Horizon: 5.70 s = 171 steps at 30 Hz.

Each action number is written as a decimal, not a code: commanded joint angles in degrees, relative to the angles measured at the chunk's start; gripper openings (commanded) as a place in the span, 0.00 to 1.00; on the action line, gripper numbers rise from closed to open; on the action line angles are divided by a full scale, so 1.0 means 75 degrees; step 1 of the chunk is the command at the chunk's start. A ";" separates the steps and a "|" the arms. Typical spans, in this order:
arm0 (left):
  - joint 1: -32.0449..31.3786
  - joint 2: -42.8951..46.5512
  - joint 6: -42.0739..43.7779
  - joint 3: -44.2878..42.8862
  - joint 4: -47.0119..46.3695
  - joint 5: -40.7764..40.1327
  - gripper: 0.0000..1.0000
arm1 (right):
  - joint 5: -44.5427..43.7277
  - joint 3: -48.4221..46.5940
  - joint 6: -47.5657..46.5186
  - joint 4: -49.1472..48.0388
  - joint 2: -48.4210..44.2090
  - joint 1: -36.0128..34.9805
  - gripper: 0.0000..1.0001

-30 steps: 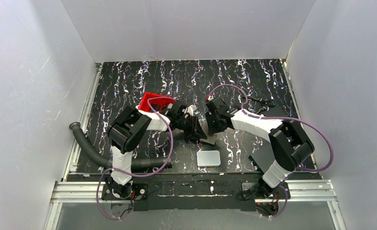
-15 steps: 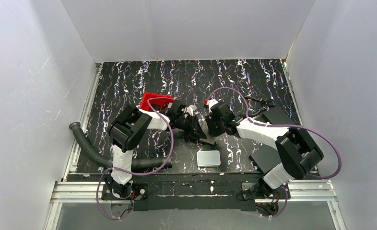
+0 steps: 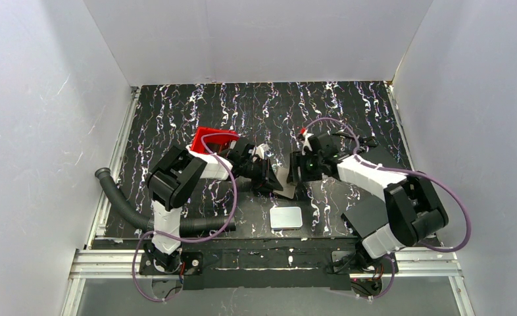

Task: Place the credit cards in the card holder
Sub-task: Close the card holder at the center of the board.

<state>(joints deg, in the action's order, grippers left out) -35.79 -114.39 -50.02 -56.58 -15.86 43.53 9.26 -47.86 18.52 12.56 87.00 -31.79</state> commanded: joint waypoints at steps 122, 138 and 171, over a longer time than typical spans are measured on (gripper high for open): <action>-0.0881 0.0697 0.0814 -0.0654 0.2523 -0.3272 0.00 | -0.1078 -0.0558 0.0684 -0.0338 0.0830 -0.0917 0.01; -0.0880 0.0744 0.0763 -0.0360 0.2331 -0.3252 0.00 | 0.0314 0.0056 0.1763 -0.1326 0.0491 -0.0535 0.24; -0.0882 0.0919 0.0802 -0.0239 0.2241 -0.3188 0.00 | 0.2008 0.2468 0.3689 -0.4346 0.0584 0.1128 0.32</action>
<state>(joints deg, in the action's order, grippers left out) -42.13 -107.66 -45.65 -60.36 -4.27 22.74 24.49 -32.21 44.91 -21.32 88.73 -24.29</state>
